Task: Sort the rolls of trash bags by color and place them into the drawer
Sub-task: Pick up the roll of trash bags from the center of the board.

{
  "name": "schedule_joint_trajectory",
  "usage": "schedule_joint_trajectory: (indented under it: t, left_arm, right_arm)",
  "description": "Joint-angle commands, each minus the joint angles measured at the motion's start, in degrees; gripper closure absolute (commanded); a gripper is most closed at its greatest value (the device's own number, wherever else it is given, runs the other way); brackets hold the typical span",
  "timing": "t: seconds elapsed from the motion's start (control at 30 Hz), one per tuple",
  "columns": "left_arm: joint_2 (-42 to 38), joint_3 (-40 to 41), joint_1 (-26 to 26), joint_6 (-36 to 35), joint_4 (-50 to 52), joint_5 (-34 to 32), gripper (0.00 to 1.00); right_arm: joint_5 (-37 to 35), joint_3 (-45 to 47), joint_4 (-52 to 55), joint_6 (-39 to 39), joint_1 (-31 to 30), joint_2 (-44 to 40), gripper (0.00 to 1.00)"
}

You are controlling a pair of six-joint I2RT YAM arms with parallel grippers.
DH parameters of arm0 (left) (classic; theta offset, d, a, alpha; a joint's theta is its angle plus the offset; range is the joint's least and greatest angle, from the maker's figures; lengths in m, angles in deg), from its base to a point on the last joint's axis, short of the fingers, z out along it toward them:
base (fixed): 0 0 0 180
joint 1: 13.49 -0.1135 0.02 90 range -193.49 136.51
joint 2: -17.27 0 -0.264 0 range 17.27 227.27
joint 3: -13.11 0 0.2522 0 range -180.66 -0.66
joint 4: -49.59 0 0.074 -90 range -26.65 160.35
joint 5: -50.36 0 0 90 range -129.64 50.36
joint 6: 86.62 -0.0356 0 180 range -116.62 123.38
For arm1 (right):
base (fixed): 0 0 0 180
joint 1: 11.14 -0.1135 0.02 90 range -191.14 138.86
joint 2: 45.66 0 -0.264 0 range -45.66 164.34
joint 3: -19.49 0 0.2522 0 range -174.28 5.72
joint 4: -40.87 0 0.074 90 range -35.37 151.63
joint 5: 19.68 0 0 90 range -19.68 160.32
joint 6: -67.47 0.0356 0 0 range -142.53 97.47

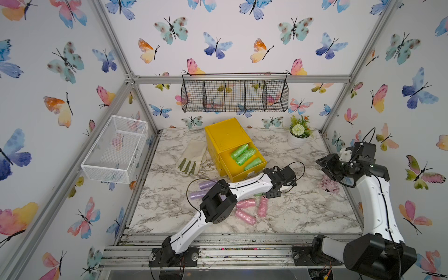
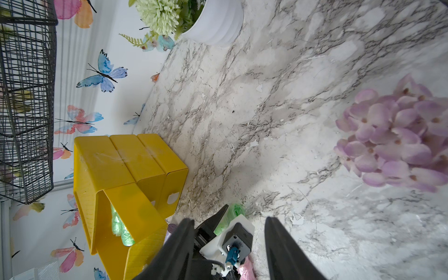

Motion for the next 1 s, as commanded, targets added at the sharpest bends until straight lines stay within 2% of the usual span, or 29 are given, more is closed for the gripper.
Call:
schedule_joint_trajectory:
  t: [0.0,0.03,0.13,0.47,0.57,0.6,0.67,0.73,0.8,0.97]
  left_arm:
    - [1.54,-0.65,0.04,0.59,1.39,1.00,0.88]
    - [1.51,-0.46,0.18,0.52,1.08,0.57,0.94]
    - [1.31,-0.11,0.41,0.33,0.13,-0.66,0.88]
    - [0.63,-3.44,2.24,0.99,-0.12,4.53,0.90]
    - [0.28,-4.07,2.84,1.19,-1.51,5.86,0.87]
    - [0.26,-4.17,2.97,1.40,-2.04,6.02,0.83]
    - [0.50,-4.19,2.98,1.55,-2.57,5.67,0.65]
    - [0.63,-3.88,2.94,1.55,-2.60,4.62,0.54]
    - [0.37,-2.90,2.85,1.53,-2.86,3.52,0.49]
    - [-1.93,0.08,2.32,1.55,-3.90,1.90,0.43]
  right_arm:
    - [0.76,0.43,-0.24,-0.24,0.20,-0.92,0.48]
    - [0.76,0.41,-0.24,-0.24,0.19,-0.92,0.48]
    - [0.76,0.33,-0.24,-0.24,0.22,-0.98,0.48]
    - [0.59,-0.29,0.20,-0.16,0.23,-1.02,0.48]
    - [0.59,-0.29,0.02,0.15,0.25,-1.18,0.48]
    - [0.59,-0.29,-0.06,0.26,0.20,-1.22,0.48]
    - [0.63,-0.38,-0.09,0.37,0.21,-1.33,0.48]
    - [0.67,-0.37,-0.07,0.37,0.20,-1.33,0.48]
    - [0.67,-0.38,0.07,0.28,0.20,-1.44,0.48]
    - [0.83,-0.29,0.02,0.35,0.22,-1.49,0.48]
